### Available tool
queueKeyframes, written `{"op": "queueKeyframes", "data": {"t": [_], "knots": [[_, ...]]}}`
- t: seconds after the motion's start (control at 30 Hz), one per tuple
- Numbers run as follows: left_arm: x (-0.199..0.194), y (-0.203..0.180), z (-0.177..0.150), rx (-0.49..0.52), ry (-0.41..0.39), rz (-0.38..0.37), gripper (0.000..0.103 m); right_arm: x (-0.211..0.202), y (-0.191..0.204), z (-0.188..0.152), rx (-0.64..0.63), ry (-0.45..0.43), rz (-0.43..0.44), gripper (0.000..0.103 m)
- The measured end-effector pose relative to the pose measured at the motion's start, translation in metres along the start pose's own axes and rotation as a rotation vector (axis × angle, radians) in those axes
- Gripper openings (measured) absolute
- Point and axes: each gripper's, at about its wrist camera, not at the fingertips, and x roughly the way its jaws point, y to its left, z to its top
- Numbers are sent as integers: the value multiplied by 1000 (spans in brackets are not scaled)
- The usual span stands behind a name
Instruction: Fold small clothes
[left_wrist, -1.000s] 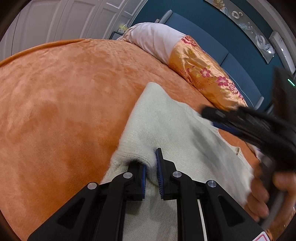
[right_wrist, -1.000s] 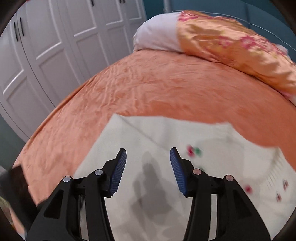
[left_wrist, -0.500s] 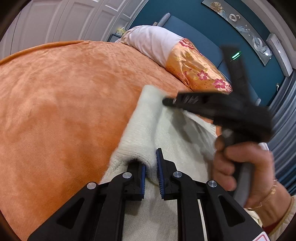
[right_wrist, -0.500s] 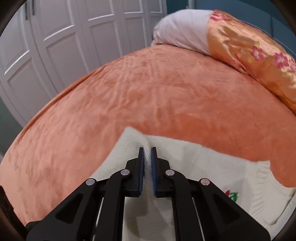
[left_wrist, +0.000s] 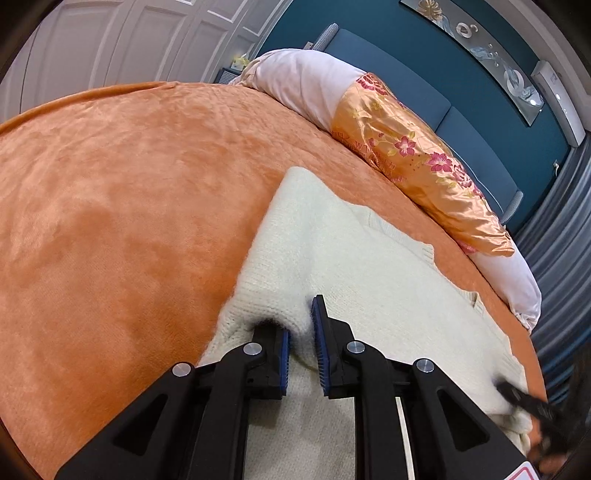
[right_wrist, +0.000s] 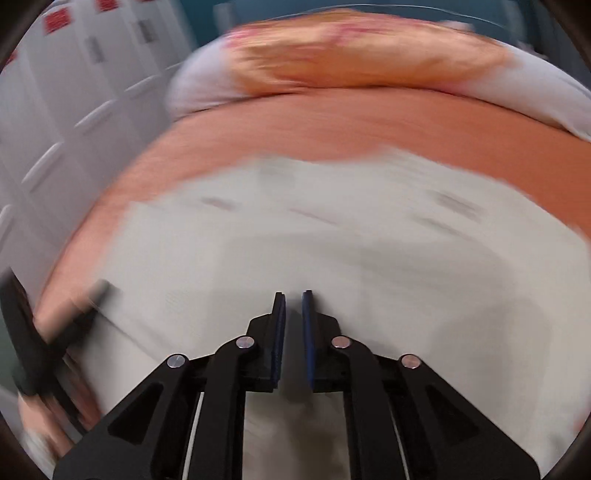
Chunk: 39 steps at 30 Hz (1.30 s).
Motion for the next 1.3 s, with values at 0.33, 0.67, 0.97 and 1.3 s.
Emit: {"op": "queueKeyframes", "data": {"t": [0.33, 0.67, 0.97, 1.3], "knots": [[-12, 6, 9, -72, 107, -34, 18, -177, -115, -95, 349, -113, -172, 38], [-175, 55, -41, -12, 226, 38, 64, -233, -74, -234, 311, 110, -31, 58], [-220, 60, -106, 4, 335, 8, 74, -224, -50, -250, 375, 80, 107, 67], [-203, 27, -105, 70, 475, 10, 8, -209, -35, -232, 436, 75, 0, 14]]}}
